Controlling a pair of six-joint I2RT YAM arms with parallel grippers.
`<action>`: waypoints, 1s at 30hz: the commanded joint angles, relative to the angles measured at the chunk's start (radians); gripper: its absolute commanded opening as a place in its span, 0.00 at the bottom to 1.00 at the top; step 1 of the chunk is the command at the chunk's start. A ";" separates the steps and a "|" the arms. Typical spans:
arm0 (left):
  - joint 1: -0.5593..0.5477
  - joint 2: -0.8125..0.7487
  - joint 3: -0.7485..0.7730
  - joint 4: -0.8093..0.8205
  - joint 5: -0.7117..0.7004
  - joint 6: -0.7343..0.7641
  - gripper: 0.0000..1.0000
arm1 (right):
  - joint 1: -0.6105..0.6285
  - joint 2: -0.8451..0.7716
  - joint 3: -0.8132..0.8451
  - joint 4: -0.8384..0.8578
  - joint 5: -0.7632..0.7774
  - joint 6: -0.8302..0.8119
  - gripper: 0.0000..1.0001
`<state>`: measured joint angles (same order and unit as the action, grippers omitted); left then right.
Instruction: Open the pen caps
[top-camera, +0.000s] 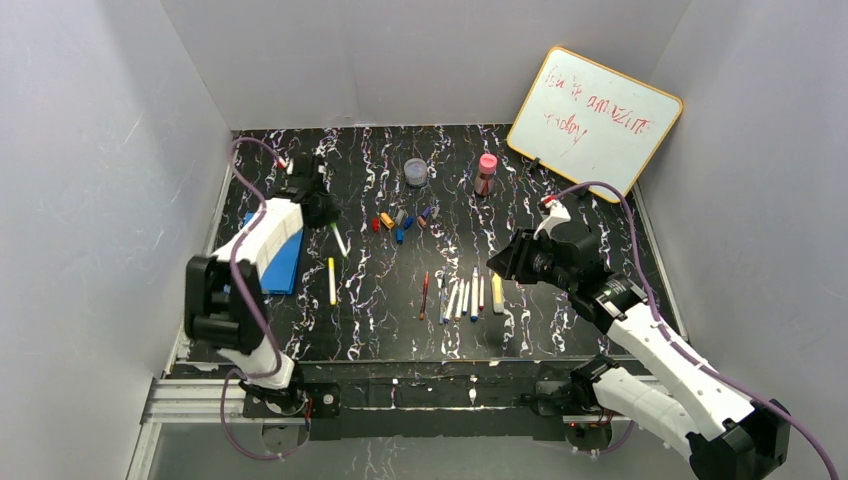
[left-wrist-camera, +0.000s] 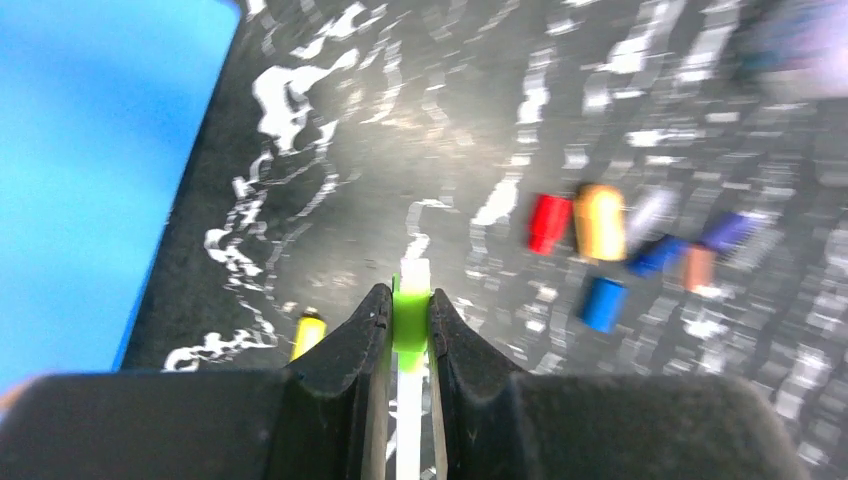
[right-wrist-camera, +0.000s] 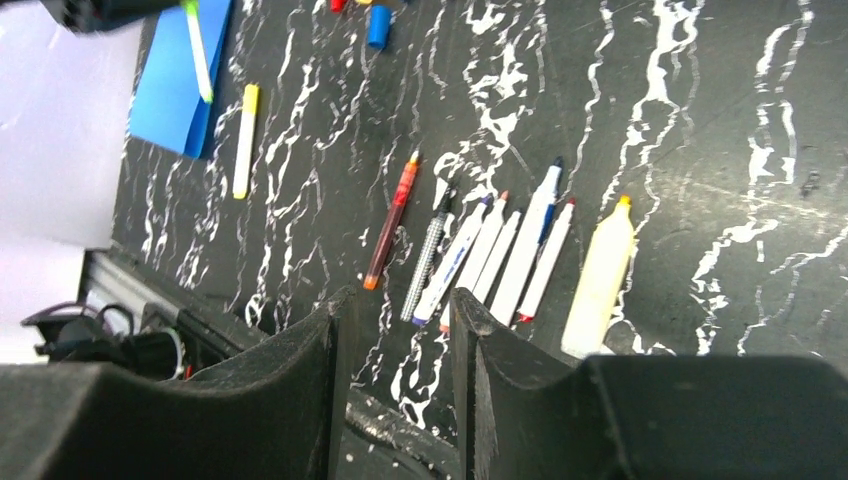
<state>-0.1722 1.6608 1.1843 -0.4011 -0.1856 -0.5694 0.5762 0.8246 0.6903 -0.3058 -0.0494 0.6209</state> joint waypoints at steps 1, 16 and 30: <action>-0.010 -0.239 -0.041 0.066 0.223 -0.062 0.00 | 0.002 0.010 0.065 0.079 -0.171 -0.042 0.47; -0.419 -0.615 -0.440 0.912 0.442 -0.432 0.00 | 0.009 0.181 0.052 0.743 -0.537 0.308 0.67; -0.505 -0.682 -0.465 0.955 0.411 -0.410 0.00 | 0.128 0.273 0.069 0.866 -0.503 0.384 0.59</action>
<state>-0.6697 1.0183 0.7345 0.5190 0.2432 -0.9848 0.6956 1.0992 0.7177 0.4664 -0.5720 0.9749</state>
